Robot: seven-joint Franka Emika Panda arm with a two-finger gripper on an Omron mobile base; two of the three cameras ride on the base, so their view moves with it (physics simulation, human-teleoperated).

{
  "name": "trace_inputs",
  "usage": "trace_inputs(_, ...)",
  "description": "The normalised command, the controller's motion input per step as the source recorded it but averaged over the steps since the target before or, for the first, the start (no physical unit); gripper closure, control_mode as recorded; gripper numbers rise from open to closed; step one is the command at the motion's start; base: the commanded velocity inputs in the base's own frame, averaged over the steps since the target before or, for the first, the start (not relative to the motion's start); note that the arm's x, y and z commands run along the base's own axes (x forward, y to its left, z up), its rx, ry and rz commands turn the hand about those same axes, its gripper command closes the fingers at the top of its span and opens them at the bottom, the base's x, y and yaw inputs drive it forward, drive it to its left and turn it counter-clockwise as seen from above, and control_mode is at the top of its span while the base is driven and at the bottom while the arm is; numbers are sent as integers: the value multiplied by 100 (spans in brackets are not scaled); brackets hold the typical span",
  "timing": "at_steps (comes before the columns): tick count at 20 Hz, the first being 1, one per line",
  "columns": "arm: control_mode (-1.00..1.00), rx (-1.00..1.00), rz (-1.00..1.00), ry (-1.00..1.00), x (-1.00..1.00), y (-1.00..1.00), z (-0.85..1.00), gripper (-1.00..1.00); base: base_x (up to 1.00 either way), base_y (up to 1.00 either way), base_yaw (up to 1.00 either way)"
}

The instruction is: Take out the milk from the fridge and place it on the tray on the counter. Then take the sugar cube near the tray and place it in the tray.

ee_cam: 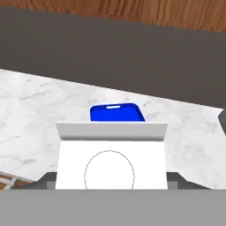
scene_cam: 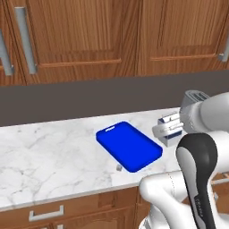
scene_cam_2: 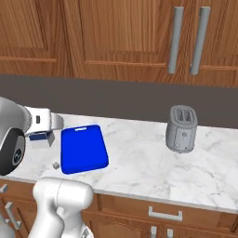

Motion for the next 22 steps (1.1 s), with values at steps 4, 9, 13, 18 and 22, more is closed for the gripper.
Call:
trace_inputs(4,100,0,0,0,0,0,0,100,25,23,0)
trace_inputs(9,100,0,0,0,0,0,0,100,-18,15,0)
trace_inputs(13,100,0,0,0,0,0,0,100,-65,0,0)
trace_inputs(18,100,0,0,0,0,0,0,100,-10,0,0)
trace_inputs(22,100,0,0,0,0,0,0,100,33,0,0)
